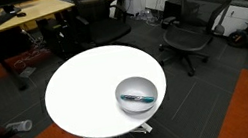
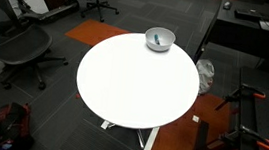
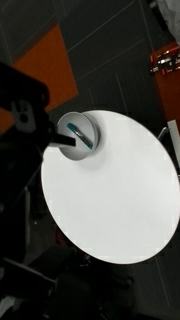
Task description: Remove the marker from the mug cup and place it on the table
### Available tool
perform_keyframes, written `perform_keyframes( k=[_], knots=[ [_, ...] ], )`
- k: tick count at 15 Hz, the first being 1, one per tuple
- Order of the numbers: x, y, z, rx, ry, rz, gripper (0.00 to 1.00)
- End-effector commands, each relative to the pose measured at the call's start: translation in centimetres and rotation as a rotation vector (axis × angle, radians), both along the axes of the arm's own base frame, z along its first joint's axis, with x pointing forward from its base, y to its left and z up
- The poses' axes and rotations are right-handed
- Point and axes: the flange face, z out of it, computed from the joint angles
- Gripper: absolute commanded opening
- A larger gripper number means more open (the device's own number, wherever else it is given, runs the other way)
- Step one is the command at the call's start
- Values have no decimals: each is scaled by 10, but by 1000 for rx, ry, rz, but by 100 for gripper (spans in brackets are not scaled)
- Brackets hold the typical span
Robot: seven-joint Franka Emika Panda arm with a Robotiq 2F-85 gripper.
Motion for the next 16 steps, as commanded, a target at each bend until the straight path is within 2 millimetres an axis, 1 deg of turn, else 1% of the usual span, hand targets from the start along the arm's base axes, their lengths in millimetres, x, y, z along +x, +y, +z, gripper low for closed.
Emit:
perform_keyframes(
  k=[1,5,8,10,14,16],
  knots=[
    [19,-4,-7,1,11,-12,100],
    [51,-16,-24,0,28,-54,100],
    [78,-24,-38,9,55,-128,100],
    [93,-29,-49,24,78,-175,100],
    [125,-37,-78,75,121,-279,100],
    [136,-39,-93,93,124,-322,100]
  ],
)
